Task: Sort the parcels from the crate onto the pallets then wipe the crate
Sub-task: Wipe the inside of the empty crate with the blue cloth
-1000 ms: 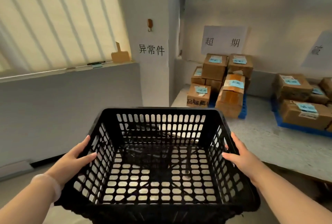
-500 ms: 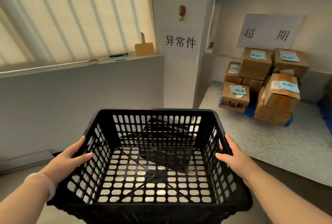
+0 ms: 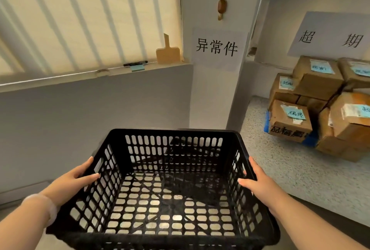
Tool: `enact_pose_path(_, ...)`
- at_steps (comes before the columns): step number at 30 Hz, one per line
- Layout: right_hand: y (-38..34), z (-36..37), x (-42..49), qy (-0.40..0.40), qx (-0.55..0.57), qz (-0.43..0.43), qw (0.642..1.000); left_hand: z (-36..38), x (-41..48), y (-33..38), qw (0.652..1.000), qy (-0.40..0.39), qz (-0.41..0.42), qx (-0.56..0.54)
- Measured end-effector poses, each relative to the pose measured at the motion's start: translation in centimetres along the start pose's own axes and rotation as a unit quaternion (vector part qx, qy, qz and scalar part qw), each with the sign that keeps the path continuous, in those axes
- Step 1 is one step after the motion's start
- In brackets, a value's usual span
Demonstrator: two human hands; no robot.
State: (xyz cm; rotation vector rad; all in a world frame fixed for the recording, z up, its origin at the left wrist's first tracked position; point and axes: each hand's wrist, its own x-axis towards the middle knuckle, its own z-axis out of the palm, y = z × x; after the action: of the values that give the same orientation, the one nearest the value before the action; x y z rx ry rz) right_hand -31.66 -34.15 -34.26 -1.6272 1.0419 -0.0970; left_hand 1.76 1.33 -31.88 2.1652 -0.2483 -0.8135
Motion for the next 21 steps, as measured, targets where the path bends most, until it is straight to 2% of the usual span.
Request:
enact_pose_path(4,-2.2,4.2,3.1,0.024,-0.003,0.021,0.999,-3.2,6.7,1.0,0.999,-0.036,0.002,0.004)
enact_pose_path(12,-5.7,10.5,9.3,0.092,0.06,0.124,0.986,-8.0,19.5,2.4,0.996,-0.082,0.012,0.016)
enact_pose_path(21,-6.6,10.7,17.8,0.121,0.134,0.206,0.962,-4.2,31.0,6.1,0.992,-0.116,0.021,0.042)
